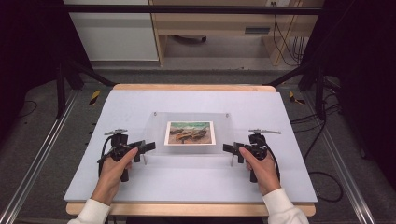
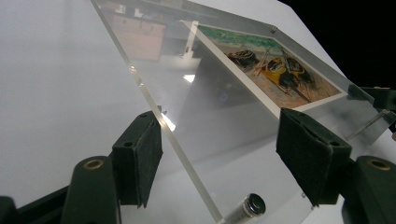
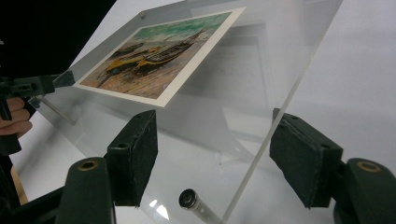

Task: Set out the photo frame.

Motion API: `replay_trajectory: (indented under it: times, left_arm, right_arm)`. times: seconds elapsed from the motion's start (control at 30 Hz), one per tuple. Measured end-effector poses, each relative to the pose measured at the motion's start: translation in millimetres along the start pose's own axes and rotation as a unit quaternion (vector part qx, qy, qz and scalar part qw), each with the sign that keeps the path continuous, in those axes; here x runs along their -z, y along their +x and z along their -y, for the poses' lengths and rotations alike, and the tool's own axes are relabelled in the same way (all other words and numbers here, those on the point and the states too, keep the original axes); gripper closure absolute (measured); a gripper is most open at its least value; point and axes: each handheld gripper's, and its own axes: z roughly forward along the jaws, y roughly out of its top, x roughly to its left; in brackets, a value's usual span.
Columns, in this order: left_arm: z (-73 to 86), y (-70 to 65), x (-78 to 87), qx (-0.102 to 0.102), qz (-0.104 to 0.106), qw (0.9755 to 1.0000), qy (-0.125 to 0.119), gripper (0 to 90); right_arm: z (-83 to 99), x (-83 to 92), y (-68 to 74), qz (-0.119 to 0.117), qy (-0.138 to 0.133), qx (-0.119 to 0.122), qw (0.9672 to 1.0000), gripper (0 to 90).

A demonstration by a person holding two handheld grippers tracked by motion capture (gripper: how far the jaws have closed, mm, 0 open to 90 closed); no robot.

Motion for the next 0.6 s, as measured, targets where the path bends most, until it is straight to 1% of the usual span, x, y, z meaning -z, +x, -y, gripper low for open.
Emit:
replay_trajectory:
  times: [0.1,0.13,0.17,0.2,0.23,0.27,0.33,0.37,0.5,0.53,0.57,0.6]
  left_arm:
    - [-2.0,0.0,-1.7,0.003,-0.001,1.0000,-0.004,32.1]
    - [-2.9,0.2,-2.2,0.001,-0.001,1.0000,-0.007,32.8]
    - [-6.4,-0.3,-3.8,-0.005,-0.007,0.9999,-0.014,34.7]
    - [-6.4,-0.3,-3.8,-0.005,-0.007,0.9999,-0.014,35.4]
    - [-9.3,-1.0,-5.0,-0.014,-0.013,0.9997,-0.017,35.4]
    - [-10.9,-1.5,-6.0,-0.018,-0.017,0.9995,-0.021,36.5]
    - [-15.2,-2.3,-8.3,-0.027,-0.025,0.9990,-0.026,37.4]
    - [-17.2,-1.8,-9.9,-0.033,-0.028,0.9987,-0.028,37.5]
    - [-26.2,0.7,-16.3,-0.042,-0.033,0.9980,-0.033,37.9]
    - [-27.9,1.2,-17.4,-0.044,-0.034,0.9979,-0.034,38.0]
    - [-28.7,1.2,-18.7,-0.045,-0.036,0.9977,-0.035,38.2]
    - [-28.5,1.2,-19.5,-0.046,-0.037,0.9976,-0.037,38.3]
  right_arm:
    - [-3.3,0.8,0.0,0.004,-0.007,0.002,1.0000,34.9]
    - [-5.5,0.9,-0.3,0.006,-0.013,0.010,0.9998,35.1]
    - [-8.3,0.9,-0.4,0.010,-0.017,0.020,0.9996,35.3]
    - [-8.3,0.9,-0.4,0.010,-0.017,0.020,0.9996,35.3]
    - [-9.7,0.6,-0.5,0.013,-0.018,0.026,0.9994,35.7]
    - [-11.6,-0.3,-1.3,0.016,-0.018,0.032,0.9992,36.7]
    - [-14.6,-2.6,-2.9,0.021,-0.018,0.039,0.9989,37.8]
    - [-16.8,-3.6,-4.0,0.022,-0.022,0.038,0.9988,38.3]
    - [-27.2,-9.4,-6.7,0.031,-0.025,0.051,0.9979,38.5]
    - [-29.2,-10.5,-7.0,0.033,-0.025,0.049,0.9980,38.5]
    - [-31.1,-11.5,-7.8,0.035,-0.027,0.055,0.9975,38.6]
    - [-32.2,-11.8,-7.7,0.038,-0.027,0.057,0.9973,38.7]
